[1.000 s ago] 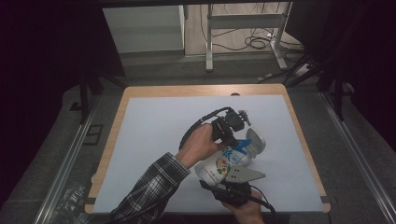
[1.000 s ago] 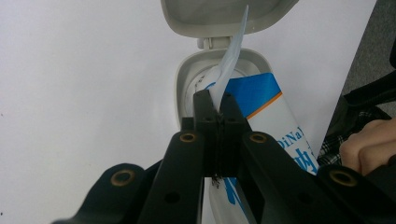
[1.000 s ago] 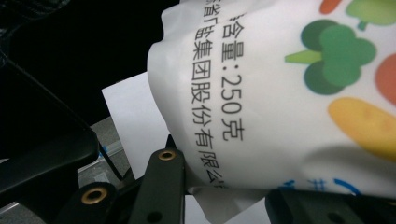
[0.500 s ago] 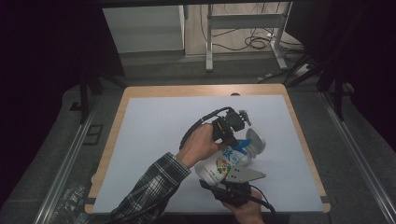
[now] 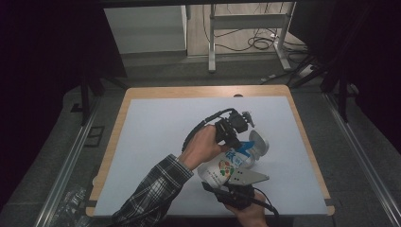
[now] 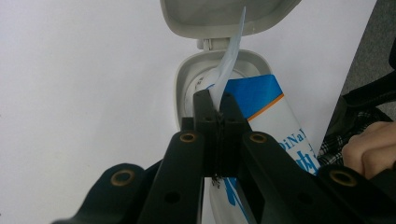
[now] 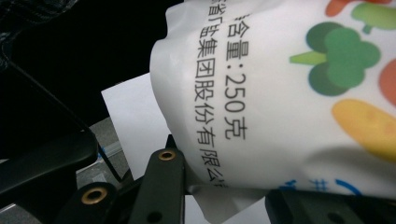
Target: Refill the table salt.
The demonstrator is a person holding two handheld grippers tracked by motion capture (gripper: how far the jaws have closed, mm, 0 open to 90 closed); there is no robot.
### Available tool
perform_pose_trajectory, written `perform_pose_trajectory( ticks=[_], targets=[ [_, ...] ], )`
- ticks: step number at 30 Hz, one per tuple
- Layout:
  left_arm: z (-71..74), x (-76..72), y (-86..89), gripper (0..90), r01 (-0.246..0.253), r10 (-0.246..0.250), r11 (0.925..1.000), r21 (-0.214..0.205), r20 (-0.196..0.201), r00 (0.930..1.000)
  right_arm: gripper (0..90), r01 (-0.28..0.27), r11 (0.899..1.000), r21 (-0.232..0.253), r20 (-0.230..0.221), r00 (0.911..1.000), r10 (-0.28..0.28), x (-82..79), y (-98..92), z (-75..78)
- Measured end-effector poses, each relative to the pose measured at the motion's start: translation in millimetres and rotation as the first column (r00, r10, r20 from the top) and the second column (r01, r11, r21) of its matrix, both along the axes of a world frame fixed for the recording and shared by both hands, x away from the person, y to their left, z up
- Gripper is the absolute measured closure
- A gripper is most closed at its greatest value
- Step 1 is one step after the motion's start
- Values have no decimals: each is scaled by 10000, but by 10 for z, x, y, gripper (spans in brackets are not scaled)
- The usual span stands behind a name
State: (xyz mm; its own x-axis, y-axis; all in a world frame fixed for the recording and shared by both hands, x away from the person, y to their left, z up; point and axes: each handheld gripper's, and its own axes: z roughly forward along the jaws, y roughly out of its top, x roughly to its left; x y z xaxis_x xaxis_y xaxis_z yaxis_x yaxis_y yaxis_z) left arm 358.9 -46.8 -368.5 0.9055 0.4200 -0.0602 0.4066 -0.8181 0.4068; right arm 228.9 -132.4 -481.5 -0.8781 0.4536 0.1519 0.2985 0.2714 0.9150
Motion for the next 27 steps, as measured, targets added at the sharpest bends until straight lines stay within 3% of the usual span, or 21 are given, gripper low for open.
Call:
perform_pose_trajectory(
  ticks=[27],
  targets=[
    [6,41,-15,899,75,-72,9999,104,-277,9996,733,-38,10000,68,72,10000,38,-4,1,12]
  ],
)
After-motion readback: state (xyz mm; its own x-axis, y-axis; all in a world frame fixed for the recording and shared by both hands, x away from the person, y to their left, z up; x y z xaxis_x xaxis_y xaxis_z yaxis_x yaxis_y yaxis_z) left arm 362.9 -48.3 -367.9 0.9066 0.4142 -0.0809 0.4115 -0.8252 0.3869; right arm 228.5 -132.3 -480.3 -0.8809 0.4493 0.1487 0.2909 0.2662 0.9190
